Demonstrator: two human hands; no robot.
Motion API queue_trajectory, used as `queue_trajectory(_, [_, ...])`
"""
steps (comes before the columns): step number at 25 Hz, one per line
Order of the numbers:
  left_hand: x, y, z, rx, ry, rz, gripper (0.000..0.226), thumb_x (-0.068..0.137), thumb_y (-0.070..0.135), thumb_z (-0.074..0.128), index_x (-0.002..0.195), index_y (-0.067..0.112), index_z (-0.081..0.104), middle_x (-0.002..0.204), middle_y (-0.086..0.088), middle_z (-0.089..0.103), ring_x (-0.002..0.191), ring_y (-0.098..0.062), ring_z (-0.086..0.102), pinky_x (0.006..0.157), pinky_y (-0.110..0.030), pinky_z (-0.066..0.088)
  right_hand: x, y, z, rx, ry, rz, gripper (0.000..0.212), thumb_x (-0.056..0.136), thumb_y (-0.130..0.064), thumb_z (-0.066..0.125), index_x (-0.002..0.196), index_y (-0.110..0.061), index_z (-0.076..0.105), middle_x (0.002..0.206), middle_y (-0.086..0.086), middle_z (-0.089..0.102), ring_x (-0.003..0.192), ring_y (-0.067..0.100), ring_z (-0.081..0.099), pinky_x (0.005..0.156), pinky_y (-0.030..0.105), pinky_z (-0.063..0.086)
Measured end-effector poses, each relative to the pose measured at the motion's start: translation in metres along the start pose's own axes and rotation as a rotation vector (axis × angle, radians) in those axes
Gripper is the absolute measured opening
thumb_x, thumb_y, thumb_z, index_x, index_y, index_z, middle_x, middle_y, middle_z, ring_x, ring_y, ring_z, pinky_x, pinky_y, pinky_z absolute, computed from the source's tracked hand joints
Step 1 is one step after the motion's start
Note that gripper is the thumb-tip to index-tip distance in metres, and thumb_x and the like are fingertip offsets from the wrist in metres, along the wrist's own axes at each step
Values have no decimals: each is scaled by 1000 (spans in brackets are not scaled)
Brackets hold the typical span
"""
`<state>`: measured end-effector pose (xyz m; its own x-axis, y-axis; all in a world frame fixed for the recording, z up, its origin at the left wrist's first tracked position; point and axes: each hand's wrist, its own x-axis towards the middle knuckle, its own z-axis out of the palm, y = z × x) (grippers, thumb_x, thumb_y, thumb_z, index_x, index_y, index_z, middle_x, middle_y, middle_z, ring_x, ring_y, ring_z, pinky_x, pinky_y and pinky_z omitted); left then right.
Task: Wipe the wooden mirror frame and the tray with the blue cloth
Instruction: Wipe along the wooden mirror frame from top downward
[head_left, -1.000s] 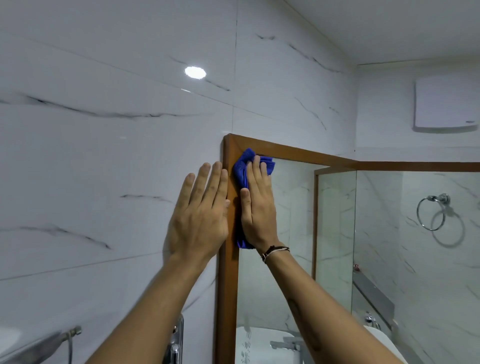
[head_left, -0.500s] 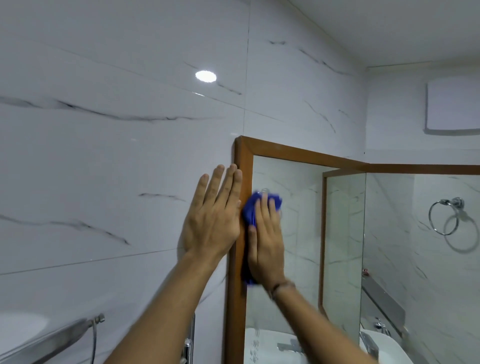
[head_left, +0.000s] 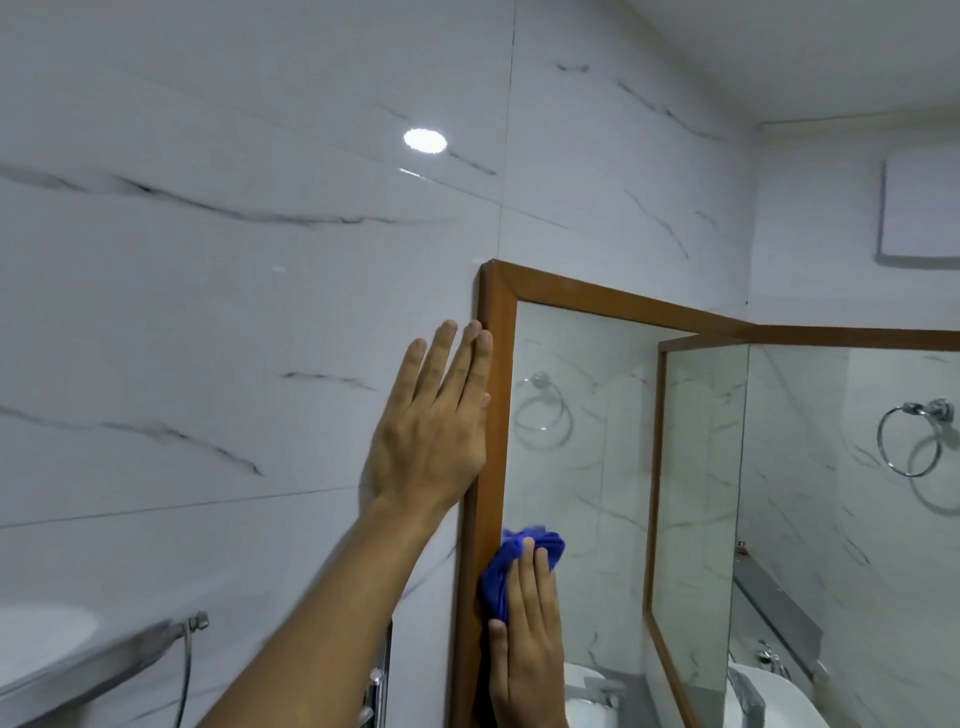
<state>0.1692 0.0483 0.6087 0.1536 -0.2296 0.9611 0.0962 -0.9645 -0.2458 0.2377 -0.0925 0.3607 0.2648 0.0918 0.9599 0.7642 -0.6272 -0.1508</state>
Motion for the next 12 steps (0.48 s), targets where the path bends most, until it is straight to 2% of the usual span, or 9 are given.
queue_trajectory(2, [0,1,1,-16,9,1,66,122,34,21,178,5,3,186,-15,7,174,-32,2,140,-53,13,31,-3,-3,35,19,-3,63,120,-43,25,179,-24,11,187,0,14,173,30,18,142,39,12])
queue_trajectory(4, [-1,1,2,-4,12,2,65,122,35,22,178,4,4,186,-16,7,174,-33,3,140,-53,14,92,-17,-18,103,63,-34,61,121,-43,24,178,-29,11,188,-3,11,174,25,15,142,42,13])
queue_trajectory(8, [0,2,1,9,6,7,63,123,33,20,177,3,8,185,-18,11,173,-34,5,140,-54,15,231,-41,-50,141,152,-57,61,118,-34,31,173,-8,28,184,9,20,173,30,18,140,57,20])
queue_trajectory(12, [-2,1,2,29,16,9,62,123,33,19,177,2,11,184,-19,17,173,-35,10,140,-54,16,275,-45,-54,163,199,-16,59,118,-30,36,169,-1,39,182,17,29,172,35,23,137,57,27])
